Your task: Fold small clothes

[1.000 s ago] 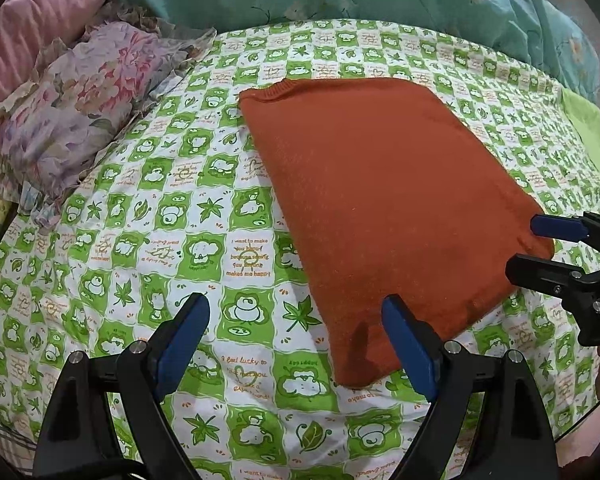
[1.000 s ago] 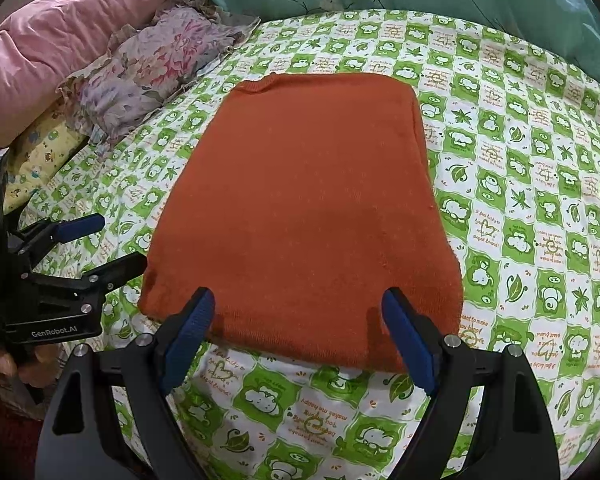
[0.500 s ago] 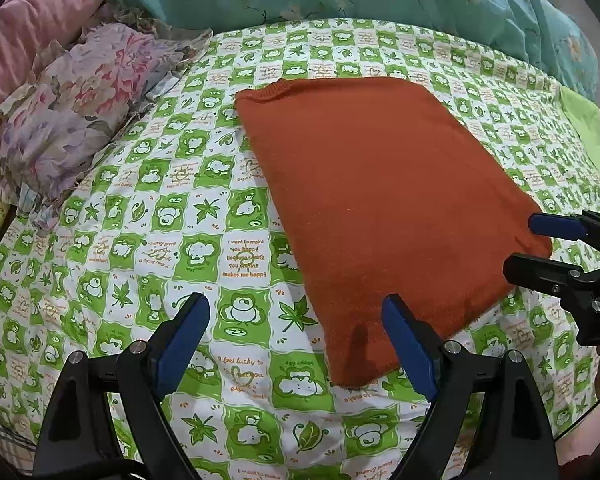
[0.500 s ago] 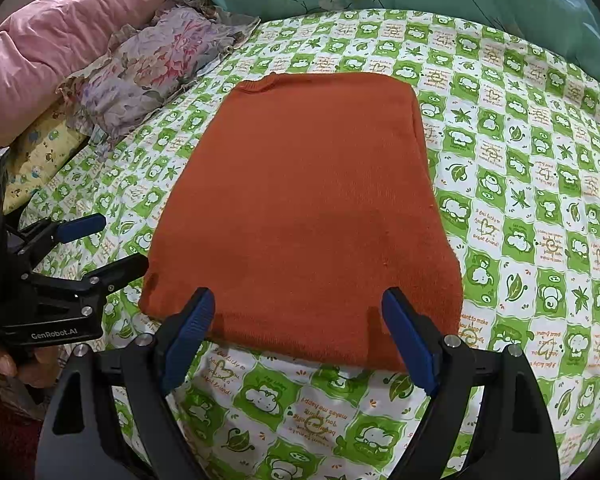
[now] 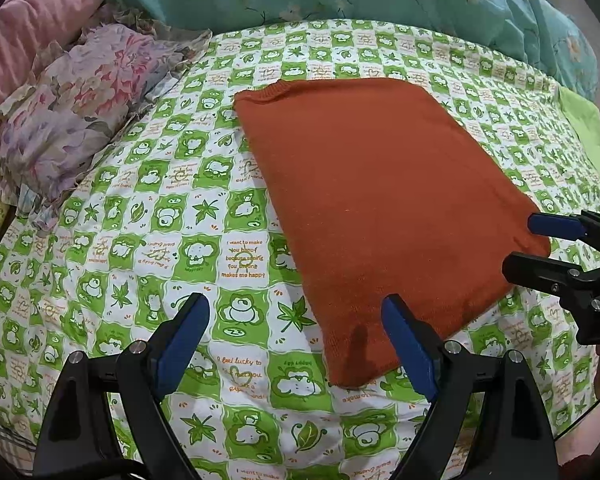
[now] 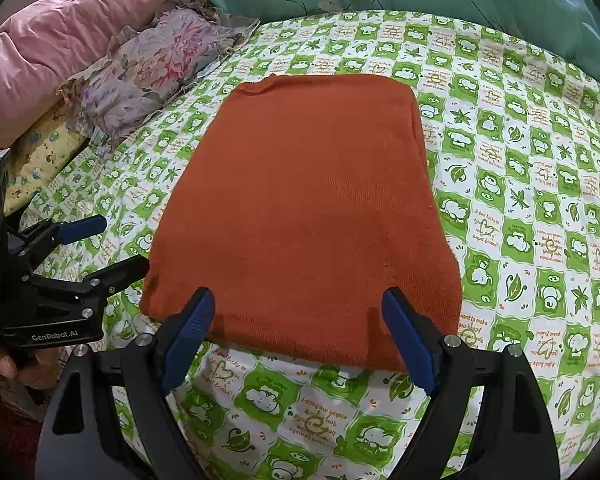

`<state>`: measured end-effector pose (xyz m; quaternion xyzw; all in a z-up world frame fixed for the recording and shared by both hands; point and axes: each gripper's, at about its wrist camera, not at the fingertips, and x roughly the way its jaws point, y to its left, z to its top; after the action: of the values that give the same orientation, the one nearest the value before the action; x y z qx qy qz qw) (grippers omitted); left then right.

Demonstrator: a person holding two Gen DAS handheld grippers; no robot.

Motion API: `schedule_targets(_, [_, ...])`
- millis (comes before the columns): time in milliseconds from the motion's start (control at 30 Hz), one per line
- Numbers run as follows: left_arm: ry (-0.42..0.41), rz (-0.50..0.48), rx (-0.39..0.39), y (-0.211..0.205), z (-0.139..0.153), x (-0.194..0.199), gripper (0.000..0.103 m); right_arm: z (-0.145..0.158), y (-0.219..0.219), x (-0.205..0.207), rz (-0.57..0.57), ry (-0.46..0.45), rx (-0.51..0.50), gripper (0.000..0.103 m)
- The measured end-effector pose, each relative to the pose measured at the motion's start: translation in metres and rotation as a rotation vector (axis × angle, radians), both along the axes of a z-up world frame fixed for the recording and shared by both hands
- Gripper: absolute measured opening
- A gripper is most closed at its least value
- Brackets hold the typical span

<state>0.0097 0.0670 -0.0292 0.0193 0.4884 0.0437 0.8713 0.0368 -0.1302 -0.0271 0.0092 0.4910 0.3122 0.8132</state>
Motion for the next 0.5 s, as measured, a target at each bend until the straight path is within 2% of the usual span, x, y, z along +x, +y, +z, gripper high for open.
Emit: schedule_targets(500, [0.0,-0.001,0.0,0.0008,0.0001,0.0002,0.089,-0.0001,-0.0005,-0.0002,0.003,0.0,0.0,0.086])
